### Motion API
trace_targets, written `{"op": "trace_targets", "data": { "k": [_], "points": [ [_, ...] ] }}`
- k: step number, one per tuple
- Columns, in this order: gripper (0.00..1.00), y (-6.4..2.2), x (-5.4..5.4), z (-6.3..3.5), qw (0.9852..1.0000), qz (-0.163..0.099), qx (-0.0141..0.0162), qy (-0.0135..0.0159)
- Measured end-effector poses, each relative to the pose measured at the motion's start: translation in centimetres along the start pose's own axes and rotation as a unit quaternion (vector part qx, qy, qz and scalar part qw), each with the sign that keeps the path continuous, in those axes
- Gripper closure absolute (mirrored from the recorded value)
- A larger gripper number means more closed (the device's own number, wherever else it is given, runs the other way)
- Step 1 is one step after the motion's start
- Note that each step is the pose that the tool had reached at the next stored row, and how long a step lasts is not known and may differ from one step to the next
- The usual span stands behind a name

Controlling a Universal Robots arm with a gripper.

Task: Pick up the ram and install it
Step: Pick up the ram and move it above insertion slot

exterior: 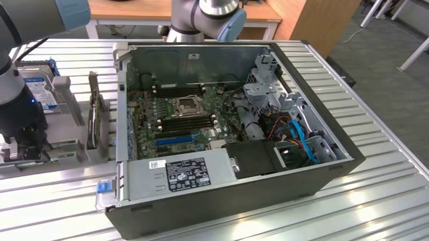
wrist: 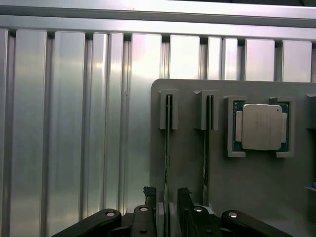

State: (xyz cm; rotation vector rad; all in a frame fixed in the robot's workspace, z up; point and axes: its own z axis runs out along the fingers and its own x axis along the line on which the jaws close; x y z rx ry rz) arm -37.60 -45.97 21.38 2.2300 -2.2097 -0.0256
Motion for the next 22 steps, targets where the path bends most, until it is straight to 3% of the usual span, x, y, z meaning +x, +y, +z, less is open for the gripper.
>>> {"op": "trace_targets", "data": {
  "k": [22],
  "points": [
    [0.69,-0.06,0.0,1.00,1.0000,0.000,-0.0001,-0.0003]
  ]
}}
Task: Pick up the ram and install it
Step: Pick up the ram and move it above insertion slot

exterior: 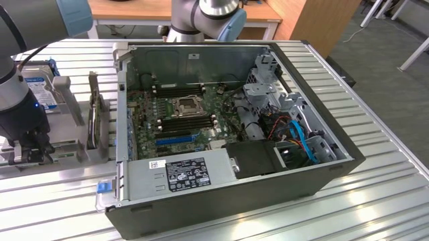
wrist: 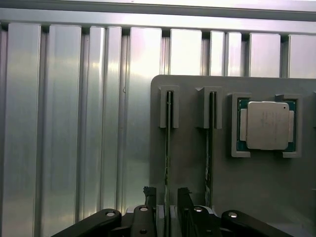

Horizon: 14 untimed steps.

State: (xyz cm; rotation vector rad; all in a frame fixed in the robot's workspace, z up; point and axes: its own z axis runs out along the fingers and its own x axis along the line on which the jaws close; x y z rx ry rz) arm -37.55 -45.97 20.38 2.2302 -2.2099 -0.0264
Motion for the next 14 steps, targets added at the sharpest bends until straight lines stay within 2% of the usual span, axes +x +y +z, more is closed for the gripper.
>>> {"op": "trace_targets", "data": {
  "k": [14],
  "points": [
    [0.69,0.00,-0.09,0.12,1.0000,0.000,0.0002,-0.0005]
  ]
}}
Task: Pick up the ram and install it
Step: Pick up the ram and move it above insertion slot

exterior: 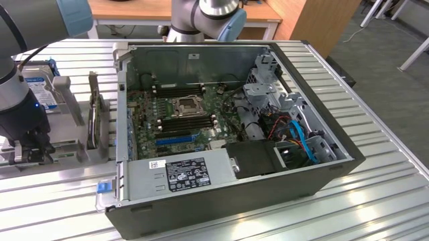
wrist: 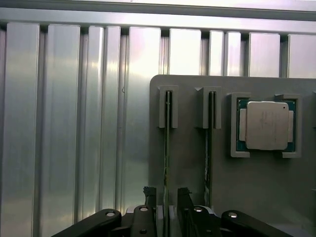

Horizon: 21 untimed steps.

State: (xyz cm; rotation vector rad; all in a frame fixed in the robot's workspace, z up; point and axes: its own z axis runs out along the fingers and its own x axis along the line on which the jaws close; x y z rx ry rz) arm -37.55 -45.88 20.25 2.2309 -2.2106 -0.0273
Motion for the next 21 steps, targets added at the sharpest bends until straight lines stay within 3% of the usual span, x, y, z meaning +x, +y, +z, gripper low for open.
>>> {"op": "trace_targets", "data": {
  "k": [21],
  "points": [
    [0.70,0.00,0.01,0.42,1.0000,0.000,-0.0001,0.0000]
  ]
}}
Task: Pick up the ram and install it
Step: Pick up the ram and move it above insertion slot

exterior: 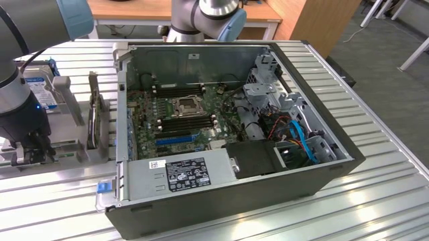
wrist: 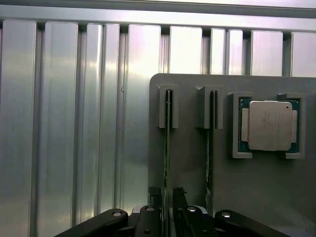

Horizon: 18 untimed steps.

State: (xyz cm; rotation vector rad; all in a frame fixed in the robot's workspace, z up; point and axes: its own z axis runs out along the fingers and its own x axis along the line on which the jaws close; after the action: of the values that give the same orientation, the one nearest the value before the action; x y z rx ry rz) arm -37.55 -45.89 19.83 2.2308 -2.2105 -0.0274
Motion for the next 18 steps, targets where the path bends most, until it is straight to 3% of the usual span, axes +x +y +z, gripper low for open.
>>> {"op": "trace_targets", "data": {
  "k": [1,8,10,11,18],
  "points": [
    [0.77,0.00,0.00,0.00,1.0000,0.000,0.0000,0.0000],
    [0.77,0.00,0.00,0.00,1.0000,0.000,0.0000,0.0000],
    [0.79,0.00,0.00,0.00,1.0000,0.000,0.0000,0.0000],
    [0.85,0.00,0.00,0.00,1.0000,0.000,0.0000,0.0000],
    [0.85,0.00,0.00,0.00,1.0000,0.000,0.0000,0.0000]
  ]
}}
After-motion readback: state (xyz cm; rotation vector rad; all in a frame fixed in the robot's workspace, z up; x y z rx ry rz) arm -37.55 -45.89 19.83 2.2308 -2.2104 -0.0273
